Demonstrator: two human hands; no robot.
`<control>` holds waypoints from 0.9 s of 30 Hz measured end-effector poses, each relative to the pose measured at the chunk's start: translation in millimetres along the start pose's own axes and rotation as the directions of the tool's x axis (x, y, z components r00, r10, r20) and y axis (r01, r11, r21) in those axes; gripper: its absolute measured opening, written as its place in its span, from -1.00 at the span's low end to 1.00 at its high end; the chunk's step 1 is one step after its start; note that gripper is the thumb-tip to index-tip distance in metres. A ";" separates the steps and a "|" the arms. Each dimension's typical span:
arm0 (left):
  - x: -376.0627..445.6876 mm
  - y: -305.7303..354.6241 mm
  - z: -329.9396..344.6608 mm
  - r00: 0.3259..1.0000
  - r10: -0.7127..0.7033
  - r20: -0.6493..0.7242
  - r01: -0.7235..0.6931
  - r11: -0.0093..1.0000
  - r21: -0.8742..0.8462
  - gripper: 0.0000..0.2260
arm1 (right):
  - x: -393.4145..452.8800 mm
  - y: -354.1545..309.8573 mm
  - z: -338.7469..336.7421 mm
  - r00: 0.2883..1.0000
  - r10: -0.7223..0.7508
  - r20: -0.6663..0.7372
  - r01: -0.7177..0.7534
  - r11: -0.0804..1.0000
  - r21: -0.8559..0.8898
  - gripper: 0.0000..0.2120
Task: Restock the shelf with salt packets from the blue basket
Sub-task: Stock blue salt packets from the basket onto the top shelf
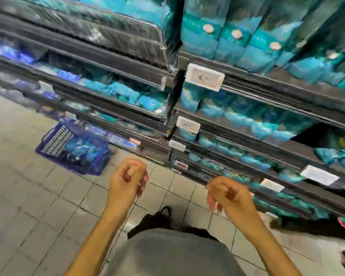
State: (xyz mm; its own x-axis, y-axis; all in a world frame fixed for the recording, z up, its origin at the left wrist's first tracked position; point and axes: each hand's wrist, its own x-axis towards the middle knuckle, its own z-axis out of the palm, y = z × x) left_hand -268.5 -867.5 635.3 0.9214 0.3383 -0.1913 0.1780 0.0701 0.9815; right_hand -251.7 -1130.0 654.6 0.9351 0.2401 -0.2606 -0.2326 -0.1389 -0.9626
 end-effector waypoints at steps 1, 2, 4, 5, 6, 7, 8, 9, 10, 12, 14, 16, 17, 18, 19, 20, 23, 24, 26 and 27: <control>-8.8 -5.5 -10.0 0.999 -0.018 -0.045 0.017 1.000 -0.008 -0.89 | -4.3 8.4 7.0 0.999 0.030 0.033 -0.030 0.999 -0.018 -0.86; -16.0 -10.9 -17.0 0.996 -0.030 -0.085 0.029 1.000 -0.011 -0.89 | -7.7 16.4 11.8 0.997 0.053 0.061 -0.051 0.998 -0.033 -0.85; -32.1 -23.2 -28.5 0.983 -0.045 -0.178 0.043 0.999 -0.015 -0.88 | -12.1 29.5 23.8 0.986 0.099 0.131 -0.093 0.994 -0.051 -0.82; -40.1 -30.0 -32.4 0.970 -0.064 -0.234 0.060 0.998 -0.023 -0.85 | -12.9 35.1 30.4 0.978 0.123 0.171 -0.115 0.992 -0.055 -0.82; -49.5 -37.0 -37.4 0.950 -0.089 -0.298 0.082 0.996 -0.036 -0.83 | -12.3 41.3 39.1 0.965 0.148 0.218 -0.139 0.989 -0.057 -0.81; -58.7 -43.5 -41.1 0.929 -0.112 -0.353 0.106 0.994 -0.037 -0.82 | -11.3 47.2 46.8 0.951 0.167 0.262 -0.156 0.986 -0.063 -0.82; -68.0 -50.2 -44.1 0.909 -0.130 -0.395 0.128 0.991 -0.031 -0.81 | -10.3 52.5 54.4 0.937 0.176 0.301 -0.159 0.984 -0.083 -0.84; -81.3 -57.0 -50.3 0.886 -0.143 -0.441 0.145 0.989 -0.030 -0.81 | -9.5 58.3 65.5 0.918 0.188 0.351 -0.155 0.981 -0.118 -0.85; -94.3 -63.0 -55.9 0.872 -0.156 -0.464 0.161 0.987 -0.031 -0.80 | -9.4 63.4 75.4 0.901 0.197 0.387 -0.148 0.977 -0.153 -0.85; -122.8 -74.3 -70.5 0.844 -0.202 -0.497 0.205 0.978 -0.049 -0.78 | -8.5 70.6 97.6 0.864 0.224 0.450 -0.144 0.968 -0.205 -0.80; -149.9 -83.9 -86.7 0.800 -0.260 -0.540 0.251 0.964 -0.093 -0.76 | -6.9 72.5 121.3 0.829 0.240 0.505 -0.138 0.963 -0.231 -0.74; -174.4 -93.3 -105.4 0.743 -0.283 -0.607 0.260 0.957 -0.128 -0.75 | -3.3 70.7 149.9 0.794 0.253 0.552 -0.129 0.959 -0.254 -0.73; -184.6 -98.7 -113.7 0.717 -0.286 -0.636 0.264 0.956 -0.132 -0.74 | 0.4 68.5 164.8 0.781 0.262 0.566 -0.131 0.956 -0.262 -0.74; -194.0 -104.1 -121.2 0.691 -0.294 -0.661 0.274 0.952 -0.136 -0.72 | 3.7 65.3 179.7 0.771 0.267 0.578 -0.130 0.955 -0.268 -0.76; -202.6 -109.6 -131.5 0.659 -0.309 -0.685 0.285 0.946 -0.153 -0.72 | 8.5 61.5 199.7 0.758 0.268 0.595 -0.125 0.955 -0.270 -0.77; -209.9 -115.0 -140.5 0.630 -0.329 -0.703 0.296 0.939 -0.174 -0.71 | 13.1 57.1 218.0 0.749 0.264 0.607 -0.127 0.957 -0.260 -0.79; -220.0 -129.6 -175.0 0.556 -0.389 -0.734 0.314 0.916 -0.248 -0.72 | 35.0 42.1 279.0 0.737 0.241 0.631 -0.130 0.967 -0.218 -0.88; -221.2 -134.6 -192.2 0.535 -0.411 -0.738 0.315 0.908 -0.277 -0.73 | 43.2 39.6 304.6 0.733 0.233 0.639 -0.112 0.968 -0.225 -0.89; -220.6 -142.7 -230.8 0.502 -0.426 -0.753 0.311 0.901 -0.302 -0.74 | 56.7 36.6 354.6 0.736 0.211 0.643 -0.064 0.967 -0.245 -0.89; -218.6 -145.5 -251.3 0.489 -0.423 -0.763 0.312 0.901 -0.300 -0.74 | 62.0 35.8 378.5 0.737 0.207 0.643 -0.055 0.967 -0.249 -0.89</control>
State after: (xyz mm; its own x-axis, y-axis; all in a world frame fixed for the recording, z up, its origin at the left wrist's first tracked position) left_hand -582.7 -715.8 533.2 0.1113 0.8517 -0.5121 0.3439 0.4504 0.8239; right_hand -303.2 -756.4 576.0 0.4690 0.7663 -0.4391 -0.2096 -0.3864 -0.8982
